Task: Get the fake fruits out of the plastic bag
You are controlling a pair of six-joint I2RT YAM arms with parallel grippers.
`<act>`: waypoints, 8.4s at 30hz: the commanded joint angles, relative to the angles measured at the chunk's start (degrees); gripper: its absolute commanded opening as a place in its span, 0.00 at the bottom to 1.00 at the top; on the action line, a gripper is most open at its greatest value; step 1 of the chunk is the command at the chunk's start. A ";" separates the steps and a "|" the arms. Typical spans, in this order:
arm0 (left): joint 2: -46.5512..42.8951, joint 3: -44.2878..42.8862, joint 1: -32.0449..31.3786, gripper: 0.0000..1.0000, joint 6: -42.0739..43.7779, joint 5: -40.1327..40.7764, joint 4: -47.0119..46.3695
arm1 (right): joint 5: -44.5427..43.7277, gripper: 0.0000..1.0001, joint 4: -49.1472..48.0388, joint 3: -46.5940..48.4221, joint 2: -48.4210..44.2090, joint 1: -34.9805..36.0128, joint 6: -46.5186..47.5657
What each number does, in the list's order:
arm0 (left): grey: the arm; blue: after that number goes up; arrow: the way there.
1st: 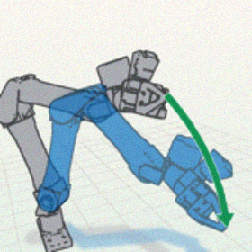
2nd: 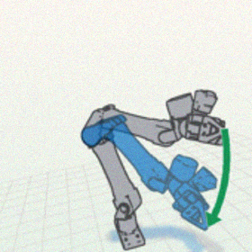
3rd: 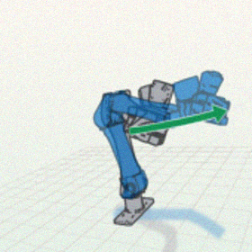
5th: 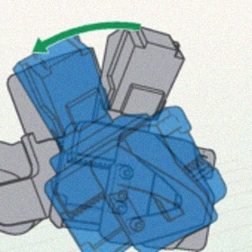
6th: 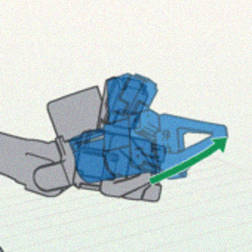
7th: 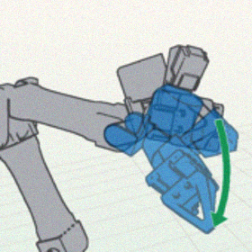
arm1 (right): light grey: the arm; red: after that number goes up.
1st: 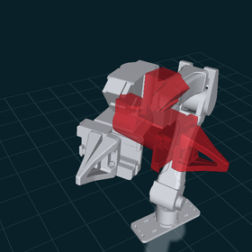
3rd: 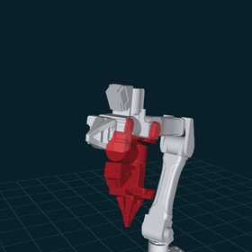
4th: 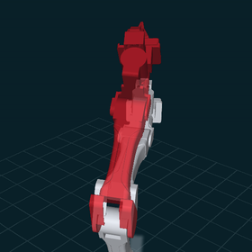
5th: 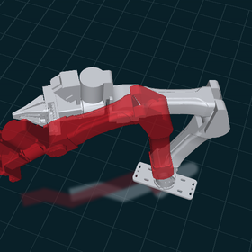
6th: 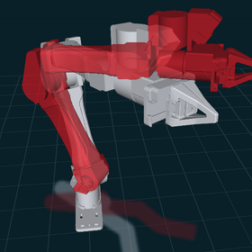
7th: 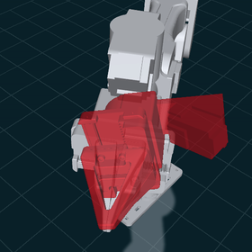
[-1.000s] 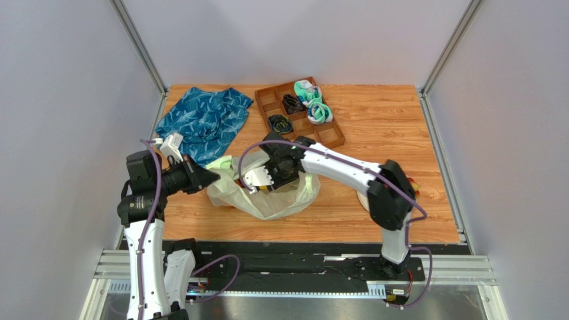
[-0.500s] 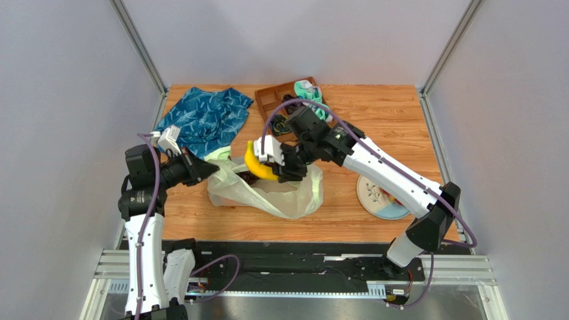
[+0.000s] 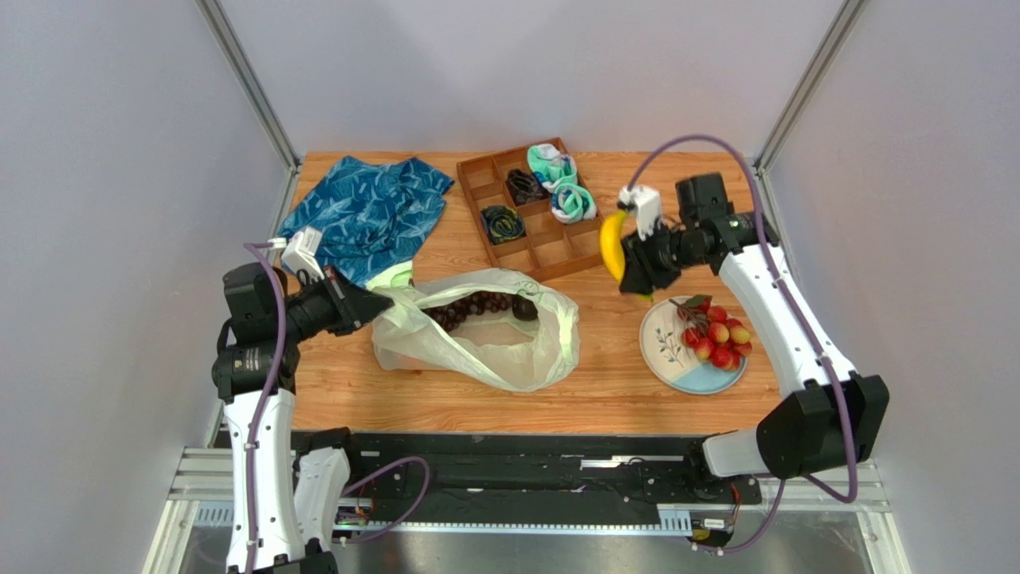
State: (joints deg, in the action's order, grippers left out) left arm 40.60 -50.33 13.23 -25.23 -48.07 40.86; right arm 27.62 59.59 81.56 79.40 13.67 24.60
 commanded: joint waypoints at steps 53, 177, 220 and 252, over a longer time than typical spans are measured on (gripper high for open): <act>-3.85 1.37 2.14 0.00 2.38 -0.70 8.09 | 3.50 0.37 -8.26 9.58 4.53 34.38 -5.89; -8.26 -4.18 9.97 0.00 14.62 -20.13 25.77 | 4.86 0.36 -11.52 32.00 36.20 36.17 -20.56; -11.77 10.86 9.97 0.00 -1.49 -18.55 -1.05 | -23.84 0.46 -2.20 -19.86 3.92 -10.24 29.81; -12.47 10.42 9.88 0.00 -1.22 -19.16 2.03 | -0.11 0.67 12.04 38.14 13.76 40.79 6.59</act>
State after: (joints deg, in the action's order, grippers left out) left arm 29.10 -39.03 22.63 -26.70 -66.78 42.44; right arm 21.69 72.69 111.20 87.31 46.04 30.70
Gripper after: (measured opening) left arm 0.008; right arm 0.696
